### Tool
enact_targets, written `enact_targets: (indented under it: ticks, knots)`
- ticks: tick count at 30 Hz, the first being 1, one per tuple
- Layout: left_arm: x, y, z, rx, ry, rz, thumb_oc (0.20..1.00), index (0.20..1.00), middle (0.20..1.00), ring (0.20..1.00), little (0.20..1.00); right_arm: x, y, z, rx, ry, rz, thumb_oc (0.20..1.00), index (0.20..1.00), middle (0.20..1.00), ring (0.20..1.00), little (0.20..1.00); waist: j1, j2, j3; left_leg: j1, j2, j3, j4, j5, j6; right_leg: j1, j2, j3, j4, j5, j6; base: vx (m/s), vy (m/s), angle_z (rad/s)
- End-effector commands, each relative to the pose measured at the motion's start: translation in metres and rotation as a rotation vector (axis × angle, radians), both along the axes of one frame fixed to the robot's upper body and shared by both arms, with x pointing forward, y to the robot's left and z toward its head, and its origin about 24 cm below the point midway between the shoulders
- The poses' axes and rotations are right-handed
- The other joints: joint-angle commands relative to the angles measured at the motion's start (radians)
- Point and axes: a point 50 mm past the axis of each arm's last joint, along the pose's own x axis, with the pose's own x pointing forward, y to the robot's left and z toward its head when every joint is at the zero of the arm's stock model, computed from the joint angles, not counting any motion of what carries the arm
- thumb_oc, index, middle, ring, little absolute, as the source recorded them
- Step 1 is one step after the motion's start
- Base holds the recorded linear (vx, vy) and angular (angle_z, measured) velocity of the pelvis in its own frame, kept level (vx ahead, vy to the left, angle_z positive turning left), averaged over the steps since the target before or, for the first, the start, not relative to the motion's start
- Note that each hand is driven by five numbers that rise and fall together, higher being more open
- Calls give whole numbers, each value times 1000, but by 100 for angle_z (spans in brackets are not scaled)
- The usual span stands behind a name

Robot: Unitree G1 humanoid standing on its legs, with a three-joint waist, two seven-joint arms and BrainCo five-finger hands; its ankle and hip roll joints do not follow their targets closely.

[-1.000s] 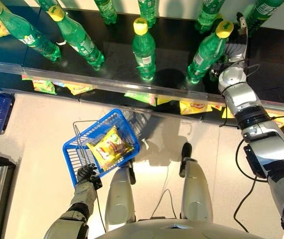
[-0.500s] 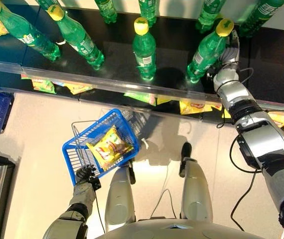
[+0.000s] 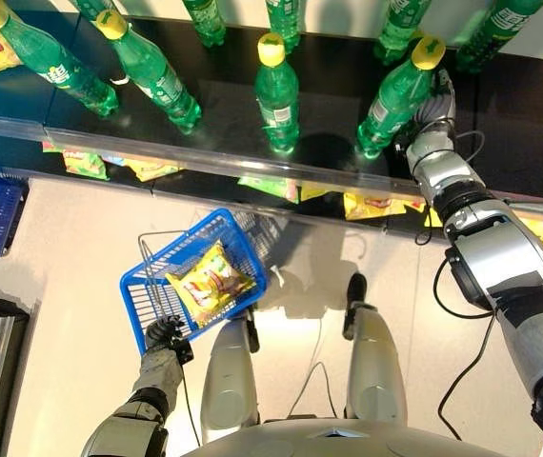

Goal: Pick up the snacks into the basket

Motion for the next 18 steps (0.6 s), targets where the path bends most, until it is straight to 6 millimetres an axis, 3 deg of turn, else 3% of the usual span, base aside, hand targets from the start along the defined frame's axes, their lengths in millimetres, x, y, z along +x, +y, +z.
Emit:
enact_targets:
  ticks: [1,18]
  knots:
    - [-8,31,6,89,31,31,200,200,200,200,200,3,4,9,-31,37,5,1000,1000,1000,1000,1000,29,-31,11,18,-38,-27,39,-61,47,24,34,35,-122,139,16,0,0,0]
    - [-3,29,7,80,23,4,200,200,200,200,200,-6,-19,-21,75,136,-67,1000,1000,1000,1000,1000,41,-17,16,20,-46,-34,37,-60,51,32,32,28,-122,137,17,0,-1,0]
